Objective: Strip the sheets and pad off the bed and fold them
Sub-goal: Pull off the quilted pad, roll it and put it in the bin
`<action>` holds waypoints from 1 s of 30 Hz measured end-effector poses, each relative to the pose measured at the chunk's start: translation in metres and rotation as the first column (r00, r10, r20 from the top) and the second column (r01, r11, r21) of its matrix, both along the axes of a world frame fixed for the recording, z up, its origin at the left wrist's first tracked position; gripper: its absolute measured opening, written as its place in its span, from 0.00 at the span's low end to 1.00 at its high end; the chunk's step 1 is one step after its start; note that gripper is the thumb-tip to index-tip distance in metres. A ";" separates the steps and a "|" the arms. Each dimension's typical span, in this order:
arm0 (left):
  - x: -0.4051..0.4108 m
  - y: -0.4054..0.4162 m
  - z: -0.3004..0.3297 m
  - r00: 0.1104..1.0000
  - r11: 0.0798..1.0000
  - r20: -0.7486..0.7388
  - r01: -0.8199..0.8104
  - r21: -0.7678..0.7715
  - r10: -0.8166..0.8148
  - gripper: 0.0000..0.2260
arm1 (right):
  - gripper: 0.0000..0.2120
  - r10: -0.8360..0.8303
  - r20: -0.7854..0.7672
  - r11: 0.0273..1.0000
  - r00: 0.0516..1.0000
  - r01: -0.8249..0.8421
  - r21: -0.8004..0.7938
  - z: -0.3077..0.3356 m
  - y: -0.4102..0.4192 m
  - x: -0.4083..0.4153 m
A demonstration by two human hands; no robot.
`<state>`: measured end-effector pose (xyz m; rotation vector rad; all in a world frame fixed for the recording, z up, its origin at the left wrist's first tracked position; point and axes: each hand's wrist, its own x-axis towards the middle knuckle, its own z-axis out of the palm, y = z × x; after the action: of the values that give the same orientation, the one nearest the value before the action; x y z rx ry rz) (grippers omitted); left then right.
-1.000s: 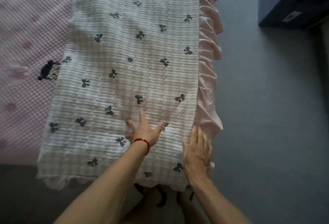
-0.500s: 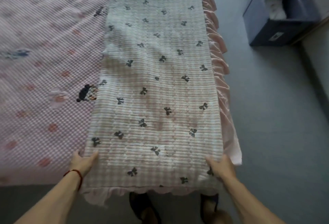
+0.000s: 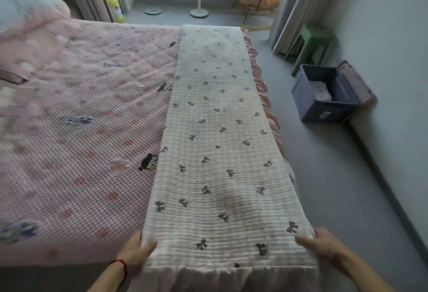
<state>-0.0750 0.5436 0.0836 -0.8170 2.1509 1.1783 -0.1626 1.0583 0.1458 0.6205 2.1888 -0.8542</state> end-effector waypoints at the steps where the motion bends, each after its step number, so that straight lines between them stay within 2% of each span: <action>1: 0.000 -0.002 0.007 1.000 1.000 -0.005 -0.002 -0.028 0.002 0.20 | 0.43 -0.038 -0.071 0.998 0.997 0.035 -0.045 0.002 0.003 0.000; 2: -0.004 -0.005 0.012 0.999 0.999 -0.037 -0.030 -0.044 0.028 0.20 | 0.43 -0.077 -0.140 0.996 0.987 0.071 -0.051 0.004 0.004 -0.004; 3: 0.001 -0.006 0.017 0.996 0.993 -0.051 -0.081 -0.082 0.077 0.17 | 0.38 -0.083 -0.171 0.997 0.982 0.082 -0.012 0.002 0.009 0.001; 5: 0.007 0.001 0.040 0.980 0.964 -0.091 -0.191 -0.186 0.177 0.16 | 0.27 -0.042 -0.200 0.979 0.979 0.081 0.187 0.007 0.010 0.007; 6: 0.010 0.003 0.048 0.978 0.957 -0.090 -0.202 -0.209 0.187 0.16 | 0.25 -0.051 -0.190 0.974 0.980 0.090 0.206 0.012 0.009 0.010; 8: 0.019 0.006 0.060 0.978 0.954 -0.097 -0.203 -0.219 0.186 0.16 | 0.20 -0.133 -0.151 0.987 0.979 0.144 0.065 0.019 0.010 0.020; 11: 0.022 -0.001 0.070 0.992 0.978 -0.075 -0.111 -0.176 0.099 0.15 | 0.13 -0.231 0.063 0.939 0.971 0.239 -0.246 0.027 0.013 0.026; 13: 0.026 -0.008 0.071 0.999 0.988 -0.020 -0.034 -0.147 0.032 0.15 | 0.14 -0.201 0.066 0.944 0.977 0.211 -0.255 0.021 0.018 0.028; 17: 0.032 -0.015 0.061 0.999 0.984 -0.008 -0.040 -0.172 0.039 0.16 | 0.25 -0.164 -0.149 0.985 0.975 0.171 0.036 0.006 0.016 0.030; 19: 0.029 -0.015 0.058 0.996 0.982 -0.028 -0.089 -0.166 0.086 0.17 | 0.25 -0.174 -0.223 0.976 0.959 0.197 0.088 0.009 0.012 0.033; 21: 0.026 -0.017 0.053 0.987 0.976 -0.033 -0.159 -0.147 0.156 0.20 | 0.25 -0.223 -0.258 0.968 0.940 0.244 0.055 0.006 0.006 0.035; 23: 0.028 -0.018 0.045 0.980 0.970 -0.038 -0.198 -0.142 0.195 0.22 | 0.23 -0.376 -0.259 0.926 0.890 0.357 -0.119 0.002 0.002 0.039; 25: 0.033 -0.019 0.035 0.967 0.959 -0.036 -0.255 -0.123 0.252 0.23 | 0.23 -0.443 -0.263 0.893 0.857 0.396 -0.213 -0.002 -0.006 0.044; 28: 0.043 -0.014 0.029 0.958 0.957 -0.049 -0.284 -0.055 0.281 0.25 | 0.23 -0.408 -0.315 0.912 0.857 0.371 -0.173 -0.005 -0.013 0.058; 30: 0.047 -0.012 0.025 0.952 0.953 -0.043 -0.303 -0.006 0.302 0.27 | 0.21 -0.367 -0.366 0.927 0.855 0.369 -0.068 -0.010 -0.013 0.060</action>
<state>-0.0277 0.5315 0.1086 -1.1698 2.1189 1.3420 -0.1024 1.0449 0.1359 0.9697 2.4484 -1.2545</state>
